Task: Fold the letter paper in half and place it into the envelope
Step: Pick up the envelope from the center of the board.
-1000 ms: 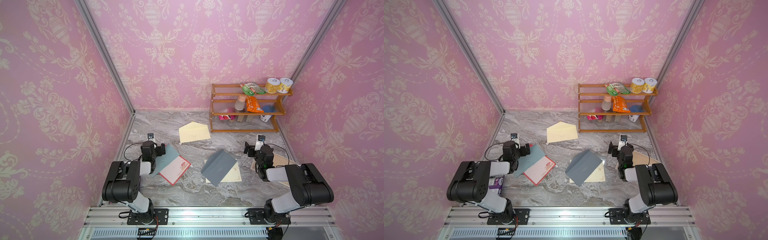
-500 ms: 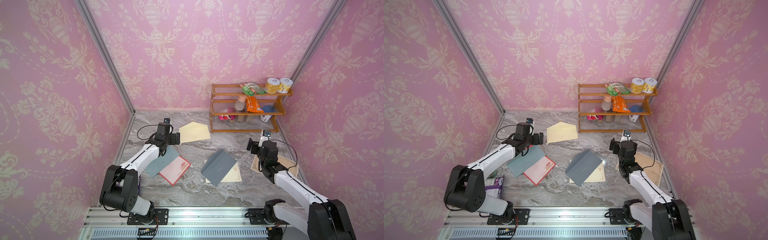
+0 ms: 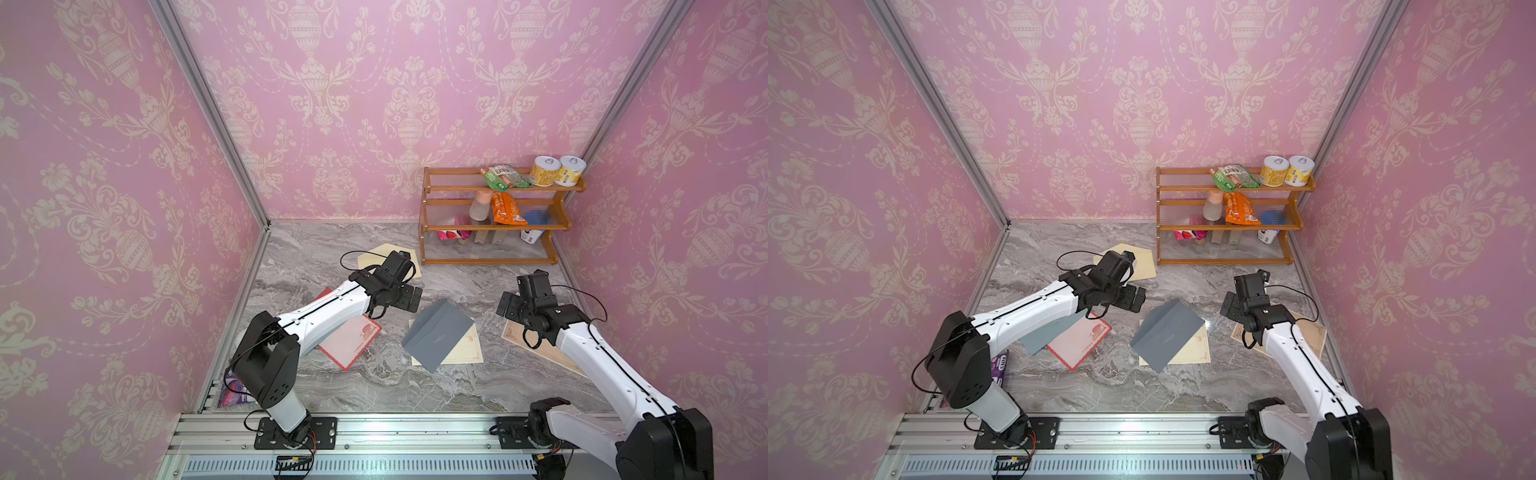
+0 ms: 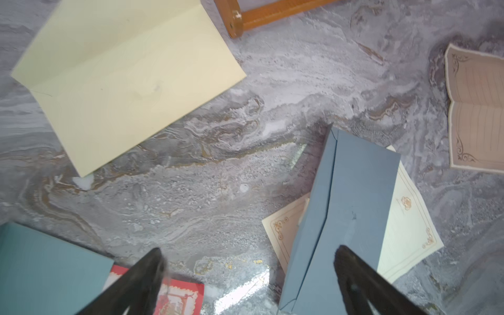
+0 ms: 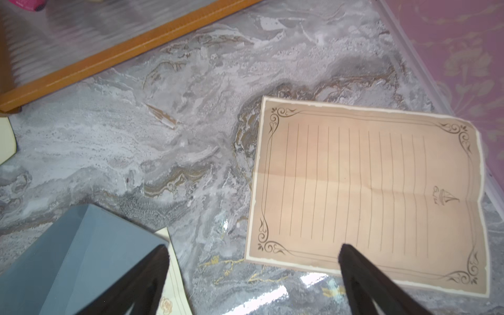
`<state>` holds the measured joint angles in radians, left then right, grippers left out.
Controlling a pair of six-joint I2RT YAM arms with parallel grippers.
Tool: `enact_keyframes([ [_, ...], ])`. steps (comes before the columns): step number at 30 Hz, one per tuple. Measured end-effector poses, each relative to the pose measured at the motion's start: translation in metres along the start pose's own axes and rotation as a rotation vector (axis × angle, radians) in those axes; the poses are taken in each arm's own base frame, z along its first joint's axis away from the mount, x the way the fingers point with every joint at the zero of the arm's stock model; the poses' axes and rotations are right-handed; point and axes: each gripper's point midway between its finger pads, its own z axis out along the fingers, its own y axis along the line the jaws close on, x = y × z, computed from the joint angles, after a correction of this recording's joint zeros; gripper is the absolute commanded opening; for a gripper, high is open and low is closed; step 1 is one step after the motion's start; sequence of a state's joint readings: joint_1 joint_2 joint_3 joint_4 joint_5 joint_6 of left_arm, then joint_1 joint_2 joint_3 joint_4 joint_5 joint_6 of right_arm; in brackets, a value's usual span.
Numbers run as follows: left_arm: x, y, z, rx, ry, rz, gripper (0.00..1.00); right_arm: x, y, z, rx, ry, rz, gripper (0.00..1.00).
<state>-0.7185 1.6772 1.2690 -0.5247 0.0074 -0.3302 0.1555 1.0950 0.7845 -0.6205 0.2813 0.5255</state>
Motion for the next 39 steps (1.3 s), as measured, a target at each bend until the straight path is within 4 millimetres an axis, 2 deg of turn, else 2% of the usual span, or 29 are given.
enact_keyframes([
  [3, 0.023, -0.023, 0.015, 0.058, 0.086, 0.045, 0.98, 0.008, 0.004, -0.006, -0.022, 0.057, 0.003, 1.00],
  [6, 0.036, -0.038, 0.024, 0.111, 0.135, 0.067, 0.95, 0.011, 0.009, -0.013, -0.047, 0.089, 0.005, 1.00],
  [11, 0.047, -0.049, 0.044, 0.173, 0.198, 0.073, 0.82, 0.014, 0.012, -0.019, -0.064, 0.120, 0.003, 1.00],
  [14, 0.050, -0.055, 0.060, 0.194, 0.234, 0.076, 0.78, 0.012, 0.013, -0.023, -0.071, 0.123, 0.004, 1.00],
  [16, 0.051, -0.057, 0.068, 0.203, 0.250, 0.078, 0.70, 0.009, 0.015, -0.025, -0.078, 0.120, 0.005, 1.00],
  [18, 0.053, -0.059, 0.073, 0.209, 0.260, 0.087, 0.66, 0.008, 0.016, -0.027, -0.087, 0.118, 0.007, 1.00],
  [21, 0.052, -0.059, 0.076, 0.210, 0.262, 0.099, 0.50, 0.007, 0.017, -0.028, -0.096, 0.117, 0.009, 1.00],
  [24, 0.049, -0.061, 0.077, 0.212, 0.260, 0.109, 0.17, 0.006, 0.017, -0.030, -0.101, 0.110, 0.010, 1.00],
  [25, 0.048, -0.061, 0.078, 0.214, 0.258, 0.116, 0.02, 0.006, 0.017, -0.031, -0.102, 0.108, 0.011, 1.00],
  [26, 0.047, -0.061, 0.078, 0.214, 0.257, 0.120, 0.00, 0.006, 0.017, -0.032, -0.103, 0.107, 0.012, 1.00],
  [33, 0.040, -0.065, 0.073, 0.218, 0.256, 0.134, 0.00, 0.006, 0.018, -0.033, -0.108, 0.103, 0.016, 1.00],
  [39, 0.022, -0.070, 0.052, 0.234, 0.216, 0.145, 0.00, 0.008, 0.026, -0.032, -0.114, 0.117, 0.008, 1.00],
])
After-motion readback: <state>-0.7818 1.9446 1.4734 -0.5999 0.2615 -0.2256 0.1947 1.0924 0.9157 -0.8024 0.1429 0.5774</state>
